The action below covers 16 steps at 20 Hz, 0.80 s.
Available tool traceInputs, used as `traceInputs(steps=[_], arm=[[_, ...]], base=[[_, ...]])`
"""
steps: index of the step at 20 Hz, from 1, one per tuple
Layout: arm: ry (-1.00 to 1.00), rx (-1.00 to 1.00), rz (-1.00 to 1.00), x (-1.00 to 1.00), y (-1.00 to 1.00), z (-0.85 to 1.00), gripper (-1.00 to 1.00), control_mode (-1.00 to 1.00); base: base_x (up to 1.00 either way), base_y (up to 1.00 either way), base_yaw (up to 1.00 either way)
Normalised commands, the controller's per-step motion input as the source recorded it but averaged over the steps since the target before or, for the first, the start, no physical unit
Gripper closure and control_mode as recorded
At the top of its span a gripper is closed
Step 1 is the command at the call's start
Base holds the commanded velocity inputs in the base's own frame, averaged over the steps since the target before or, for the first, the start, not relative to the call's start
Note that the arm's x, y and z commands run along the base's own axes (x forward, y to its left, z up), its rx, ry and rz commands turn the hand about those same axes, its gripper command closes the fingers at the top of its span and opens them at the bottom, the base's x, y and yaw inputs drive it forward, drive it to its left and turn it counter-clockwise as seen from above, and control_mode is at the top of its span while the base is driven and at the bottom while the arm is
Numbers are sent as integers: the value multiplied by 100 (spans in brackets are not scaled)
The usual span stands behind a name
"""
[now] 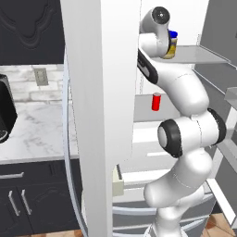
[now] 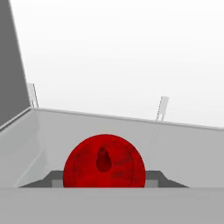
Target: Place the mayonnaise and ketchup from the counter to the top shelf of the fridge. If the existing items in the fridge are on the top shelf, move them to other shelves.
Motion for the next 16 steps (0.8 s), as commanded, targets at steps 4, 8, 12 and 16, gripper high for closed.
traceInputs(steps=[4,8,12,16], arm=[[0,0,0,24,0,-1,100,-100],[0,0,0,17,0,0,-100,-100],[0,0,0,3,0,0,-100,-100],[0,0,0,0,0,0,-100,-100]], base=[[0,0,0],[0,0,0],[0,0,0],[0,0,0]])
